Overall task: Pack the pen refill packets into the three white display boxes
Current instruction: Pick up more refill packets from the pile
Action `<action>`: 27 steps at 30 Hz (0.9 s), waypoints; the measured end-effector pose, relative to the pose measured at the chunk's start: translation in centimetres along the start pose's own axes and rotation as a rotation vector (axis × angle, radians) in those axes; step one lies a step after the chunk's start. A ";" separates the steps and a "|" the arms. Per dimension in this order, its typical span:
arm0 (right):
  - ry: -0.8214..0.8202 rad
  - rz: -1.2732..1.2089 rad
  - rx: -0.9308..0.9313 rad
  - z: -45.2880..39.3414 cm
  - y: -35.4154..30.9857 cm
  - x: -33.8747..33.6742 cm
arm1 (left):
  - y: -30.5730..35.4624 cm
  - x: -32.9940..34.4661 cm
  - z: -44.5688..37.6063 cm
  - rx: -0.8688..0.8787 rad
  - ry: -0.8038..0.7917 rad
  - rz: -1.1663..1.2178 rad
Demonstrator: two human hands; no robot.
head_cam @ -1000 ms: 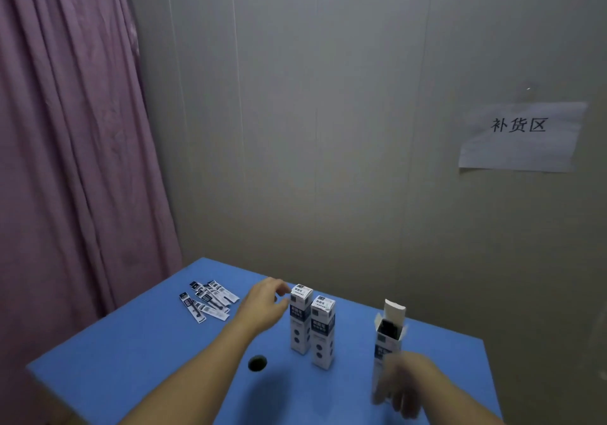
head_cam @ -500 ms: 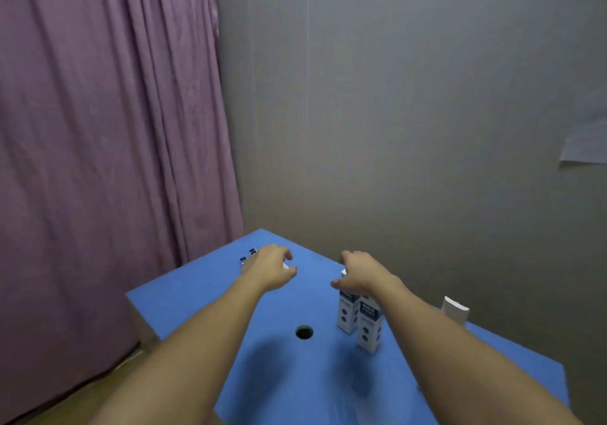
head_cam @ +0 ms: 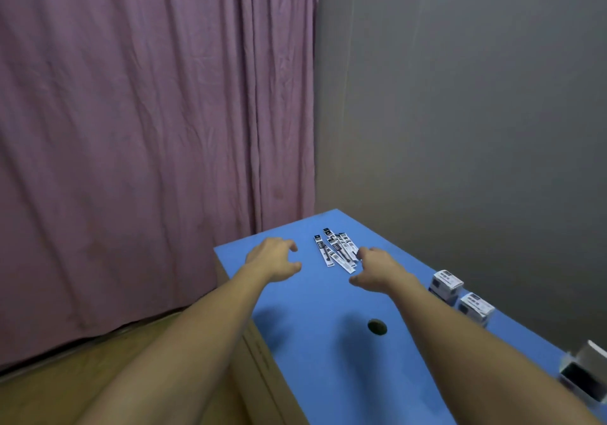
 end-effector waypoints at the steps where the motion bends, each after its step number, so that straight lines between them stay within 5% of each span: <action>1: -0.001 -0.002 0.001 -0.8 -0.7 0.3 | -1.0 -0.1 -0.2 -0.004 -0.004 -0.002; 27: -0.050 -0.017 0.337 -15.7 -7.0 6.1 | -17.4 3.4 -15.4 0.122 -0.154 0.080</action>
Point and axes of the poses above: each hand's wrist, its own z-axis away from the middle knuckle, its own x-axis out of the palm, y = z × x, the point moved 4 cm from there along -z, towards the middle knuckle, and after that the axes turned 10 degrees about x, right-handed, at the moved point
